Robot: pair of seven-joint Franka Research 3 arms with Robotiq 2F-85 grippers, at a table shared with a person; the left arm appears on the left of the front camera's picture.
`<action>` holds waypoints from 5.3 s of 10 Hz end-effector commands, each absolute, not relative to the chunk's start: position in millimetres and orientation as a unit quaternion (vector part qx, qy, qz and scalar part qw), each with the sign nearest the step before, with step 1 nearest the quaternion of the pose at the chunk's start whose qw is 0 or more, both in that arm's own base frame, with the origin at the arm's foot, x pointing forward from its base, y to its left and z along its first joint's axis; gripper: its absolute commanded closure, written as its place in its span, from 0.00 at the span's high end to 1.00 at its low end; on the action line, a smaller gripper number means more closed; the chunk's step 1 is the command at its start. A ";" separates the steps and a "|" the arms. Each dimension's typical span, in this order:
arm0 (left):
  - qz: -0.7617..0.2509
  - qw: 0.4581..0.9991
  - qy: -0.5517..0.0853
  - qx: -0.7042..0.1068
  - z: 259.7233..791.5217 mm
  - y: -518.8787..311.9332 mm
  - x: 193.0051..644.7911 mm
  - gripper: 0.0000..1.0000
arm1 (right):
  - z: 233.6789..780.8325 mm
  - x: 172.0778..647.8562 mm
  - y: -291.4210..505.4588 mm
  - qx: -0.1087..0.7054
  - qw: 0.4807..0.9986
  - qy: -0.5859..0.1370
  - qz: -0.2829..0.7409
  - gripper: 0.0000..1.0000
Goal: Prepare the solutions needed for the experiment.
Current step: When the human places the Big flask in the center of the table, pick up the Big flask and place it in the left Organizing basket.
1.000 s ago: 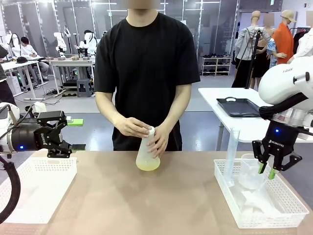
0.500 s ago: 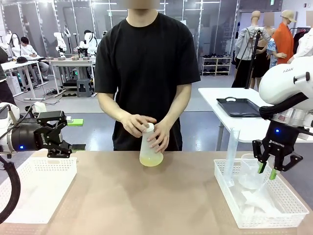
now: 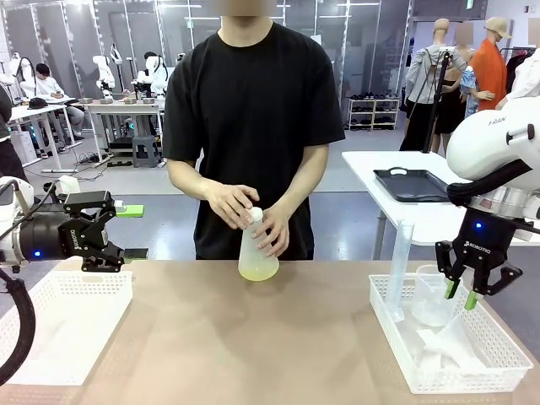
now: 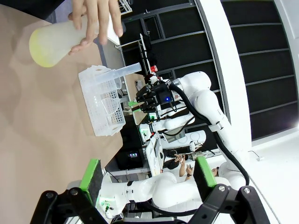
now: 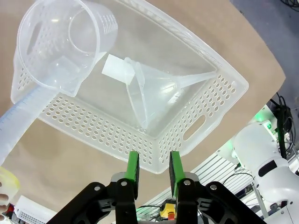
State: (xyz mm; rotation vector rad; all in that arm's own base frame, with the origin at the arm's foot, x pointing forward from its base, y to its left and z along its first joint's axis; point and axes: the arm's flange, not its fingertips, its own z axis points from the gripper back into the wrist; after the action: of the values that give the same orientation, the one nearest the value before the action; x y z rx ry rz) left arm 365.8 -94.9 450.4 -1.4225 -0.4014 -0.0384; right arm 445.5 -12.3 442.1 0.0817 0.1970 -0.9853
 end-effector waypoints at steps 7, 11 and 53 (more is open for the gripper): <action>-0.012 0.732 -0.181 -0.657 453.3 -97.1 365.8 1.00 | 495.7 402.8 3.1 0.135 0.889 0.071 -0.433 0.36; -0.012 0.732 -0.181 -0.657 453.3 -97.1 365.8 1.00 | 545.5 352.0 24.4 0.353 0.866 0.070 -0.348 0.36; -0.275 0.691 -0.348 -0.571 433.4 -119.4 459.6 1.00 | 483.1 357.2 65.8 0.612 0.785 0.043 -0.083 0.72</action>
State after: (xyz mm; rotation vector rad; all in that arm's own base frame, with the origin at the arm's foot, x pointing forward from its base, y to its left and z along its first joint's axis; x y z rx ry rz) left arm 463.3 -120.0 433.6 -1.2619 -0.7756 -0.5994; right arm 357.3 65.9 482.4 1.3113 0.0953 -0.1807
